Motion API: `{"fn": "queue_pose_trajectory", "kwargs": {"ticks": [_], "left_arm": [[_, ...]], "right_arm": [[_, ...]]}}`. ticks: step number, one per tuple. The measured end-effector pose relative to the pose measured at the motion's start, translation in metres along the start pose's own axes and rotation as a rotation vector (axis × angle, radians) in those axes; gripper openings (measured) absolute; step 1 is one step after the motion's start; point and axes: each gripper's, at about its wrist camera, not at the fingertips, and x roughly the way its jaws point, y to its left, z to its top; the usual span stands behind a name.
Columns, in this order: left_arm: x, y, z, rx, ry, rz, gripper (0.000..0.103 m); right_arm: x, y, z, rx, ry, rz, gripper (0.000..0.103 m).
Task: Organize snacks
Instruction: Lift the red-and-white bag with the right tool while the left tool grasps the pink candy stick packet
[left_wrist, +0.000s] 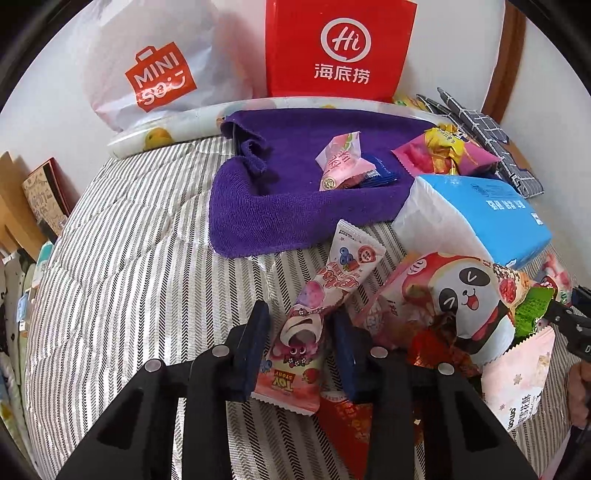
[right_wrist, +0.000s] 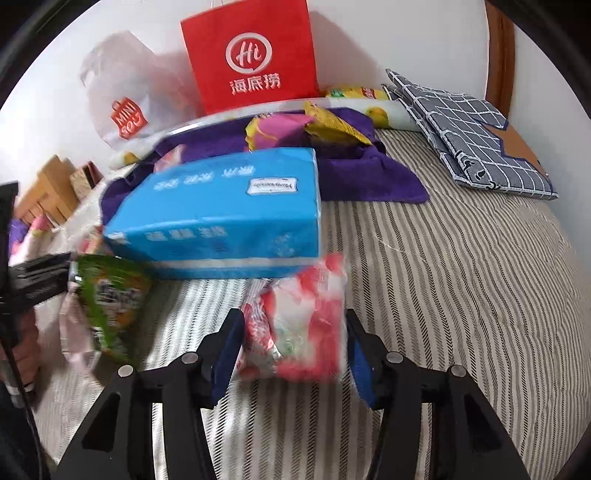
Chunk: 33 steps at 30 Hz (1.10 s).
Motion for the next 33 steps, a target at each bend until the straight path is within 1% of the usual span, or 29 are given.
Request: {"fn": "queue_pose_trajectory", "kwargs": {"ticks": [3,6,8,11,13,16,18,20,21,23,26,28,33], "left_arm": [[0.000,0.000,0.000,-0.006,0.000,0.000,0.035],[0.001,0.001,0.000,-0.015,0.000,-0.010,0.037],[0.001,0.001,0.000,-0.020,-0.001,-0.029,0.045],[0.001,0.000,0.001,-0.022,-0.001,-0.035,0.046],[0.002,0.001,0.001,-0.036,-0.003,-0.034,0.046],[0.002,0.000,0.001,-0.039,-0.004,-0.030,0.046],[0.001,0.002,0.001,-0.048,-0.006,-0.035,0.043],[0.000,0.005,0.001,-0.066,-0.010,-0.032,0.023],[-0.001,0.007,0.000,-0.079,-0.009,-0.038,0.023],[-0.004,0.009,-0.003,-0.086,-0.008,-0.059,0.021],[-0.013,0.007,-0.006,-0.081,-0.017,-0.055,0.021],[-0.022,0.005,-0.008,-0.083,-0.023,-0.075,0.021],[-0.036,0.004,-0.012,-0.087,-0.036,-0.059,0.021]], "right_arm": [[0.003,0.002,0.001,-0.015,0.007,-0.014,0.052],[0.003,0.001,0.000,-0.009,0.006,-0.009,0.052],[0.004,0.002,0.002,-0.011,0.013,-0.012,0.052],[0.005,0.006,0.003,-0.033,0.022,-0.023,0.053],[0.006,0.006,0.004,-0.033,0.026,-0.017,0.054],[0.005,0.000,0.006,-0.003,0.026,0.024,0.056],[0.004,-0.006,0.007,0.031,0.021,0.054,0.056],[0.002,-0.008,0.006,0.046,0.013,0.046,0.042],[0.001,-0.009,0.006,0.049,0.015,0.045,0.037],[-0.002,-0.008,0.004,0.048,0.016,0.050,0.032],[-0.009,-0.004,0.003,0.038,0.015,0.053,0.031],[-0.016,-0.002,0.003,0.032,0.002,0.052,0.031],[-0.036,-0.001,0.004,0.033,-0.037,0.056,0.031]]}}
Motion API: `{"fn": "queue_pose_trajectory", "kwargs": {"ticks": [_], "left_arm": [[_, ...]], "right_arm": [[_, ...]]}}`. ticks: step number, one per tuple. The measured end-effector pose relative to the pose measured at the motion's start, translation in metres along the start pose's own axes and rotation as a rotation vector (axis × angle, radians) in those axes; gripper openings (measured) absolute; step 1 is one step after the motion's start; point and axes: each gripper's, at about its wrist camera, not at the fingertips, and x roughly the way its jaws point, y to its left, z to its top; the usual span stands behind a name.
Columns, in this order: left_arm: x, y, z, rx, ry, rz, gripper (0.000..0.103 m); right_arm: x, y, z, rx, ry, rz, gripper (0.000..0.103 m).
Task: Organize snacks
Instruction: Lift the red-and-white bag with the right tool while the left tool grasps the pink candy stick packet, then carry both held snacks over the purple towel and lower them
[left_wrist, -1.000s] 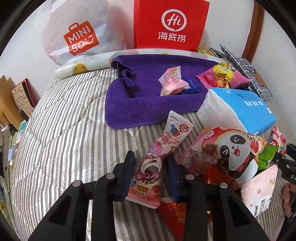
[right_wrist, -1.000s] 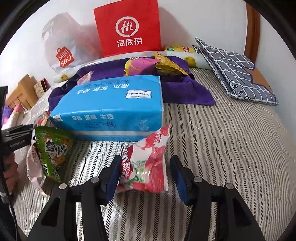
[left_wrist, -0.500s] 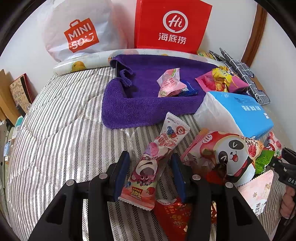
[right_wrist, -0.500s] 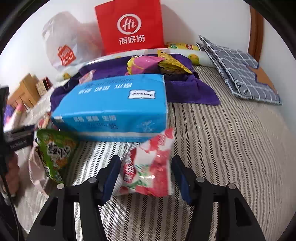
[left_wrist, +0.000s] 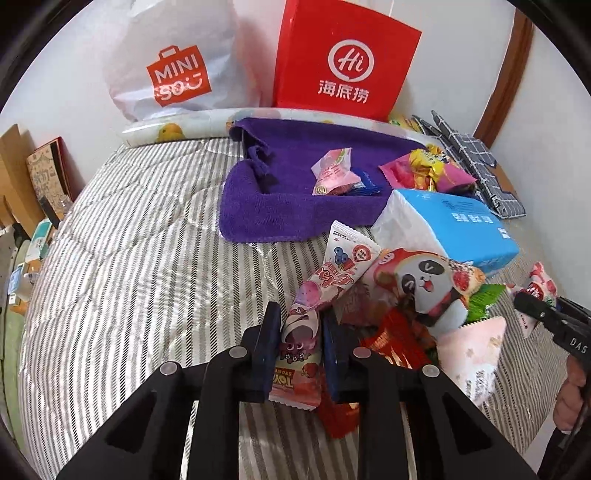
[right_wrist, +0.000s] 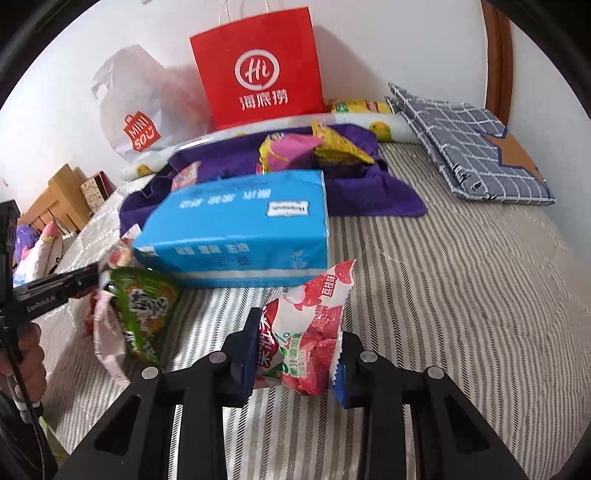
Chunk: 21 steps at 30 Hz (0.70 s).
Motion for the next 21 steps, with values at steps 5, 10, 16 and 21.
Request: {"fn": "queue_pose_trajectory", "kwargs": {"ticks": [5,10,16,21], "left_arm": [[-0.018,0.002,-0.001,-0.026,-0.018,-0.004,0.021],[-0.043,-0.004,-0.002,-0.025,-0.060,-0.016,0.021],[-0.060,-0.021,0.005,-0.019,-0.086,-0.060,0.021],[-0.065,-0.039,0.012,-0.011,-0.091,-0.084,0.021]], "right_arm": [[-0.019,-0.001,0.002,0.009,-0.031,-0.003,0.031],[-0.034,0.000,0.007,0.010,-0.064,-0.010,0.031],[-0.043,0.005,0.013,-0.006,-0.084,-0.015,0.031],[-0.049,0.004,0.018,0.003,-0.089,-0.013,0.031]]}}
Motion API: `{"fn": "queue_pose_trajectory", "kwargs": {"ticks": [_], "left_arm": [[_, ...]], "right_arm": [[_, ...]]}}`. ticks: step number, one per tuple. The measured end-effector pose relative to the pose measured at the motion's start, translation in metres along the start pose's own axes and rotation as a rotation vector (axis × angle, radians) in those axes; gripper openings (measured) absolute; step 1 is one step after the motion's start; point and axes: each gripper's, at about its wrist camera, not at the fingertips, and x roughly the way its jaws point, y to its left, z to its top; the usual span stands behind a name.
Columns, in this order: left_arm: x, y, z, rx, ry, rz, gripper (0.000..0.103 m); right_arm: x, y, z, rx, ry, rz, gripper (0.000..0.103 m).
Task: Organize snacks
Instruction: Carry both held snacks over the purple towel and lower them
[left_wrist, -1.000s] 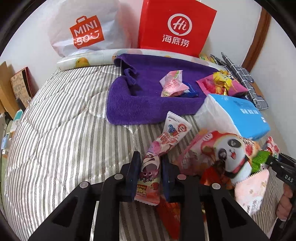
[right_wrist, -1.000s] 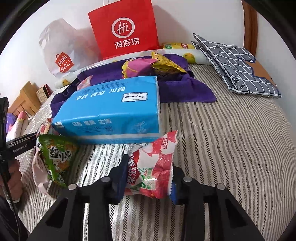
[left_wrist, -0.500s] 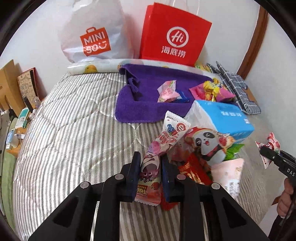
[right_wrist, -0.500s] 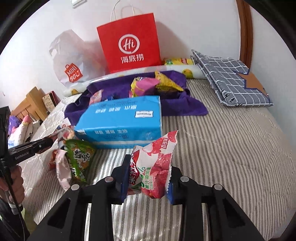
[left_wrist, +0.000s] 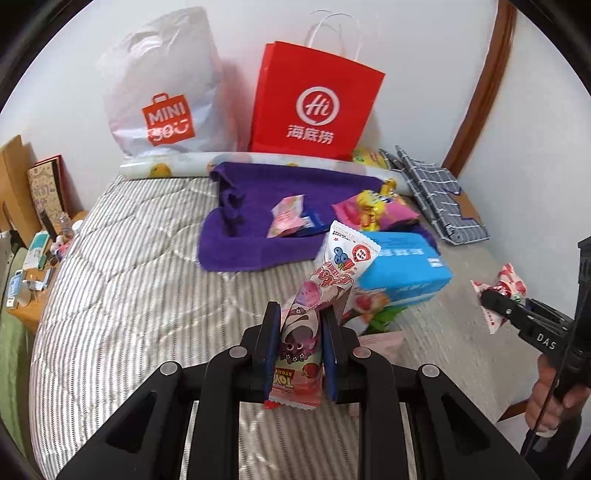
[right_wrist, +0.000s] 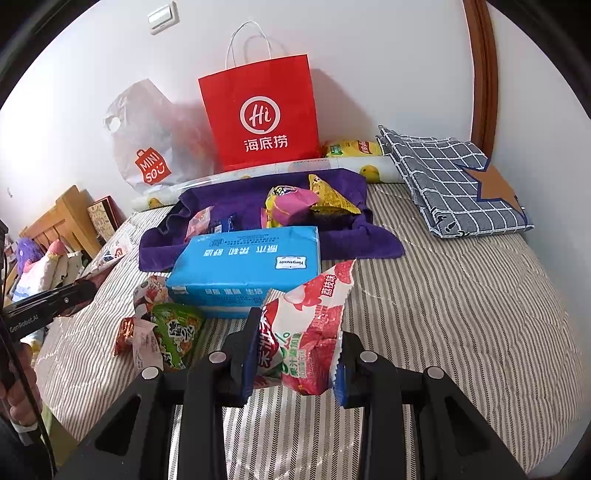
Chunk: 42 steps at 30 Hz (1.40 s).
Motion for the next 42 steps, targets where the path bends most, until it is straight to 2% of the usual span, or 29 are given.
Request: {"fn": "queue_pose_trajectory", "kwargs": {"ticks": [11,17,22,25,30,42], "left_arm": [[0.005,-0.041,0.033,0.041,-0.010,-0.031,0.021],[0.011,-0.046,0.049,0.045,-0.003,-0.010,0.021],[0.009,-0.036,0.063,0.028,-0.022,0.020,0.021],[0.015,-0.026,0.071,-0.006,-0.026,0.003,0.021],[0.026,-0.015,0.090,-0.022,-0.053,0.029,0.021],[0.068,0.005,0.142,-0.052,-0.032,0.056,0.021]], "right_arm": [[-0.014,0.000,0.032,-0.015,-0.025,-0.006,0.031],[-0.021,-0.003,0.049,-0.035,-0.042,-0.002,0.031],[-0.017,-0.004,0.062,-0.028,-0.054,0.033,0.031],[-0.009,-0.002,0.072,-0.017,-0.063,0.062,0.031],[0.009,0.008,0.093,-0.036,-0.070,0.076,0.031],[0.071,0.025,0.155,-0.074,-0.072,0.107,0.031]]}}
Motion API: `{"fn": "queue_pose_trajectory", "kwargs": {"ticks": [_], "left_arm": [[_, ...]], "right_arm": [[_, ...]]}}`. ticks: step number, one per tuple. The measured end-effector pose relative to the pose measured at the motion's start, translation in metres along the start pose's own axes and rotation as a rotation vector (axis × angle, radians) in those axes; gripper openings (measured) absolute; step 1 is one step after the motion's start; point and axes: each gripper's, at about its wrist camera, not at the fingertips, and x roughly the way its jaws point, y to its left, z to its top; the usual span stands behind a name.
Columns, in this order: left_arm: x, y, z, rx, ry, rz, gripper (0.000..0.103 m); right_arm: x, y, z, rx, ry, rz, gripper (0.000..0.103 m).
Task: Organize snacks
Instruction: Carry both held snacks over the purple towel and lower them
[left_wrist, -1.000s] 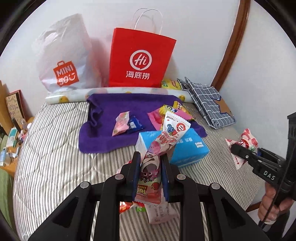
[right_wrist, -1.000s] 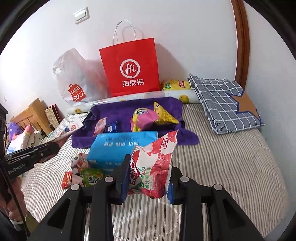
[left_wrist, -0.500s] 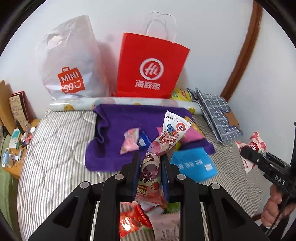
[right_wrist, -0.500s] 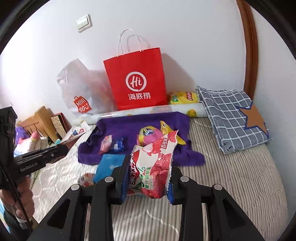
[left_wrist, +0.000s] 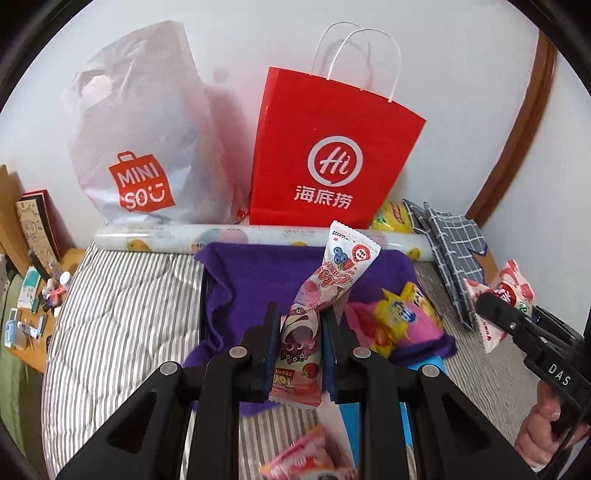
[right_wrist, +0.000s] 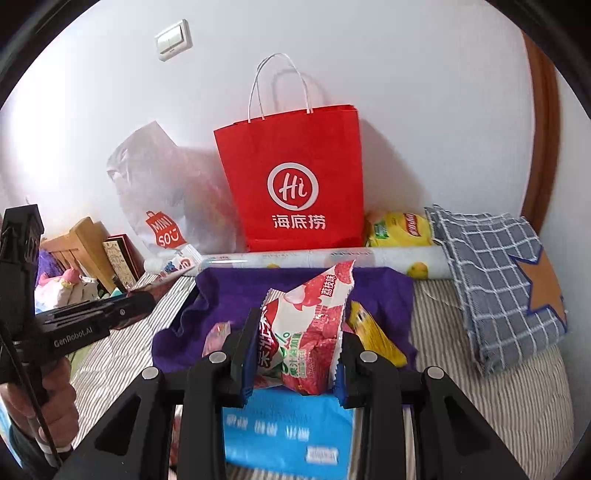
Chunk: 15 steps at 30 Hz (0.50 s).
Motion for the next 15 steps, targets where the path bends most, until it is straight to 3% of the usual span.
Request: {"fn": "queue_pose_trajectory", "kwargs": {"ticks": [8,15], "left_arm": [[0.036,0.018,0.013,-0.033,0.019,0.006,0.021],[0.071,0.031,0.003,-0.059,0.072,0.018,0.021]], "right_arm": [[0.062,-0.007,0.007,0.010,0.073,0.016,0.031],[0.104,-0.015,-0.004,0.016,0.146,0.012,0.031]]}}
